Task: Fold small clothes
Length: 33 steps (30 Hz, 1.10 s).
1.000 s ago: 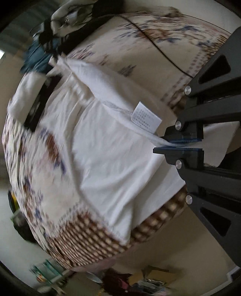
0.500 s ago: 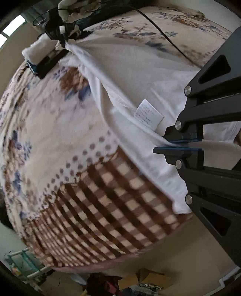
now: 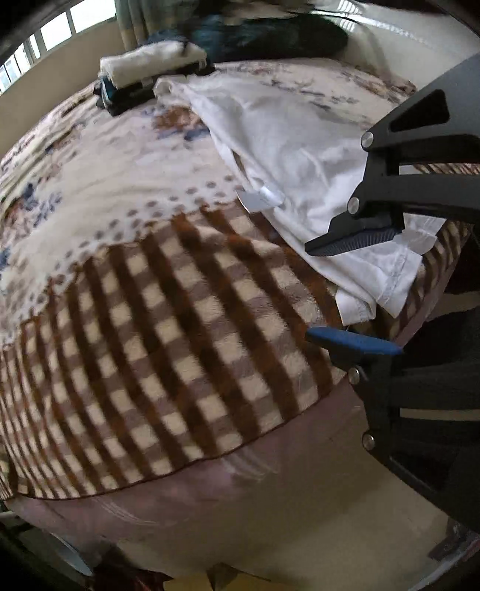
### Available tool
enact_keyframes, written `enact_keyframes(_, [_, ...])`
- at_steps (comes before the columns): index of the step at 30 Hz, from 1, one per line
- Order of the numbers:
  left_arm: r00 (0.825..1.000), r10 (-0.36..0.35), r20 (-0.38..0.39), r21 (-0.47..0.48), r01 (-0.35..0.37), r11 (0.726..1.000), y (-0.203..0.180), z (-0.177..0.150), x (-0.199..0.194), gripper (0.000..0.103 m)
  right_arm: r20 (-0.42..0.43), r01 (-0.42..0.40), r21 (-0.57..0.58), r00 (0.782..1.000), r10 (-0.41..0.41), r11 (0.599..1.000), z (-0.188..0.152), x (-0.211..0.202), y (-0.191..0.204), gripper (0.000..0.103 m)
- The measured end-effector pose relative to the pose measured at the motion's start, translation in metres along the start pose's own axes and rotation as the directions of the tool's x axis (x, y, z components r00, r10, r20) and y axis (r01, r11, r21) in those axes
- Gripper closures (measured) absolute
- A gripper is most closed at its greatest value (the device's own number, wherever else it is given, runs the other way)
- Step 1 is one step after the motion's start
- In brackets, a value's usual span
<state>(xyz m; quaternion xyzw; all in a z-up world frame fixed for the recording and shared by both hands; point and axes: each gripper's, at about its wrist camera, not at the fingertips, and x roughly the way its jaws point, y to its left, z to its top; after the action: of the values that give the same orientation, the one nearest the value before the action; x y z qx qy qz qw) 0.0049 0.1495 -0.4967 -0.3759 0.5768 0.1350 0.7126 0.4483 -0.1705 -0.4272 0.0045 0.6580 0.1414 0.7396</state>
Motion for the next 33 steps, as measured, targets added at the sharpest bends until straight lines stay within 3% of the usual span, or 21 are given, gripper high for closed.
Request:
enact_keyframes(2, [1.000, -0.016, -0.014, 0.043, 0.017, 0.999, -0.007, 0.003, 0.002, 0.063, -0.031, -0.002, -0.004, 1.000, 0.002, 1.000, -0.040, -0.012, -0.004, 0.036])
enact_keyframes(7, [0.994, 0.025, -0.103, 0.231, 0.000, 0.973, -0.048, -0.004, 0.034, 0.063, -0.192, -0.039, 0.153, 0.979, 0.069, 0.988, -0.165, -0.004, -0.029, 0.036])
enact_keyframes(10, [0.987, 0.109, -0.121, 0.314, -0.066, 0.947, -0.062, -0.010, 0.057, 0.065, -0.302, -0.073, 0.257, 0.941, 0.152, 0.964, -0.245, 0.026, -0.033, 0.036])
enact_keyframes(12, [0.984, 0.127, -0.128, 0.321, -0.080, 0.944, -0.061, -0.012, 0.061, 0.065, -0.368, -0.084, 0.310, 0.908, 0.201, 0.947, -0.299, 0.048, -0.031, 0.036])
enact_keyframes(16, [0.980, 0.132, -0.151, 0.336, -0.075, 0.939, -0.053, -0.020, 0.063, 0.064, -0.420, -0.145, 0.356, 0.858, 0.297, 0.923, -0.366, 0.070, -0.016, 0.036])
enact_keyframes(18, [0.981, 0.124, -0.151, 0.356, -0.063, 0.932, -0.047, -0.023, 0.063, 0.065, -0.408, -0.193, 0.367, 0.846, 0.344, 0.910, -0.387, 0.079, -0.010, 0.039])
enact_keyframes(19, [0.983, 0.122, -0.137, 0.370, -0.063, 0.927, -0.047, -0.024, 0.062, 0.082, -0.390, -0.207, 0.374, 0.849, 0.356, 0.904, -0.391, 0.081, -0.009, 0.046])
enact_keyframes(20, [0.984, 0.114, -0.134, 0.379, -0.055, 0.924, -0.050, -0.023, 0.064, 0.098, -0.374, -0.217, 0.381, 0.853, 0.365, 0.899, -0.394, 0.083, -0.007, 0.075])
enact_keyframes(21, [0.985, 0.116, -0.127, 0.400, -0.057, 0.915, -0.053, -0.025, 0.062, 0.098, -0.373, -0.201, 0.385, 0.859, 0.351, 0.901, -0.399, 0.084, -0.007, 0.096])
enact_keyframes(23, [0.984, 0.136, -0.119, 0.426, -0.073, 0.902, -0.059, -0.025, 0.060, 0.098, -0.345, -0.211, 0.408, 0.865, 0.365, 0.888, -0.410, 0.082, -0.004, 0.098])
enact_keyframes(26, [0.978, 0.169, -0.124, 0.450, -0.097, 0.888, -0.065, -0.023, 0.065, 0.098, -0.350, -0.192, 0.360, 0.879, 0.323, 0.913, -0.429, 0.074, 0.003, 0.100])
enact_keyframes(30, [0.970, 0.183, -0.157, 0.427, -0.101, 0.899, -0.072, -0.016, 0.074, 0.094, -0.413, -0.172, 0.365, 0.851, 0.325, 0.915, -0.439, 0.080, 0.002, 0.100])
enact_keyframes(33, [0.975, 0.142, -0.168, 0.380, -0.069, 0.923, -0.080, 0.000, 0.049, 0.087, -0.414, -0.208, 0.379, 0.833, 0.366, 0.902, -0.429, 0.068, -0.001, 0.095])
